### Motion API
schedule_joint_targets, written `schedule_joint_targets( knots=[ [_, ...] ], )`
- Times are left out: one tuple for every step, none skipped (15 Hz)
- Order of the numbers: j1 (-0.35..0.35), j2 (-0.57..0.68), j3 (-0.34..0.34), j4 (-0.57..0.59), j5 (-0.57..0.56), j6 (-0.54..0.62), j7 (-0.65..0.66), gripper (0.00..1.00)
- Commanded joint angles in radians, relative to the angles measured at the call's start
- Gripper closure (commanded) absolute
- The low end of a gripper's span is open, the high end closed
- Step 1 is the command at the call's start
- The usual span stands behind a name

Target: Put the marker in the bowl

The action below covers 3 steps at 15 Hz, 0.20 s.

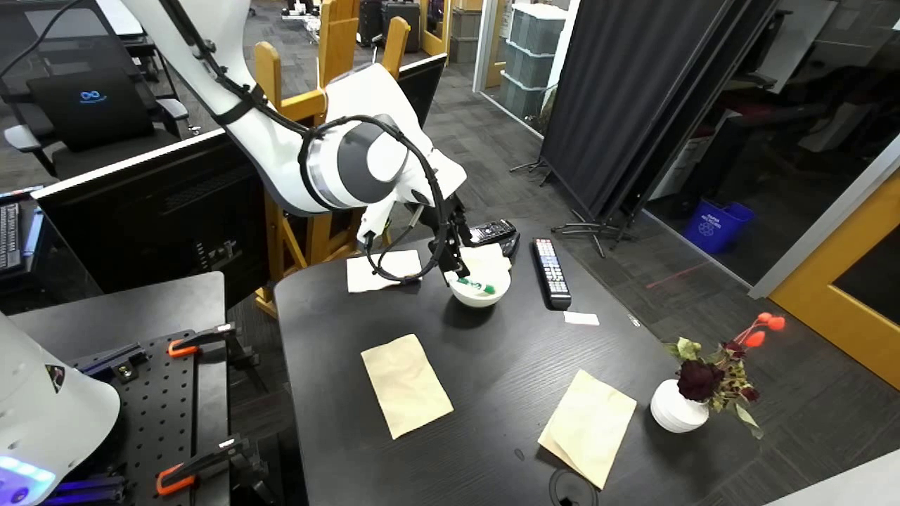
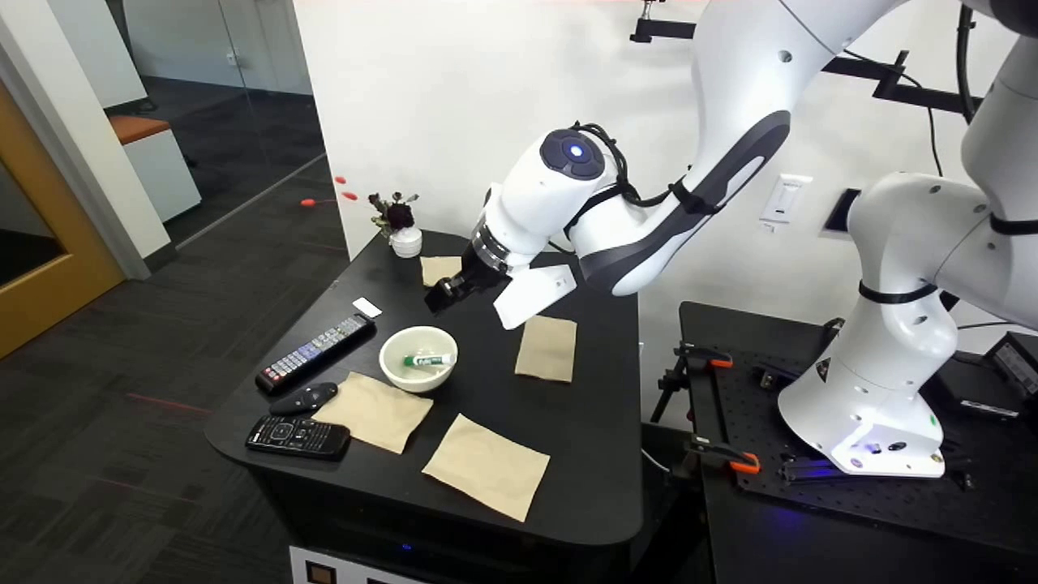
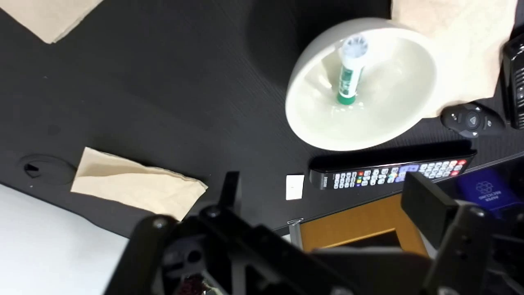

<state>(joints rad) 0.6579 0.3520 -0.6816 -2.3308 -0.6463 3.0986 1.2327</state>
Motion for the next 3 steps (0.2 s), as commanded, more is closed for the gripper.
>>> schedule_joint_targets(
  knots=[
    [-0.005,-0.016,0.006,-0.013,0.000,0.000,-0.014,0.00],
    [-0.010,-0.031,0.013,-0.025,0.000,0.000,-0.025,0.00],
    [-0.012,-0.041,0.016,-0.033,0.000,0.000,-0.030,0.00]
  ],
)
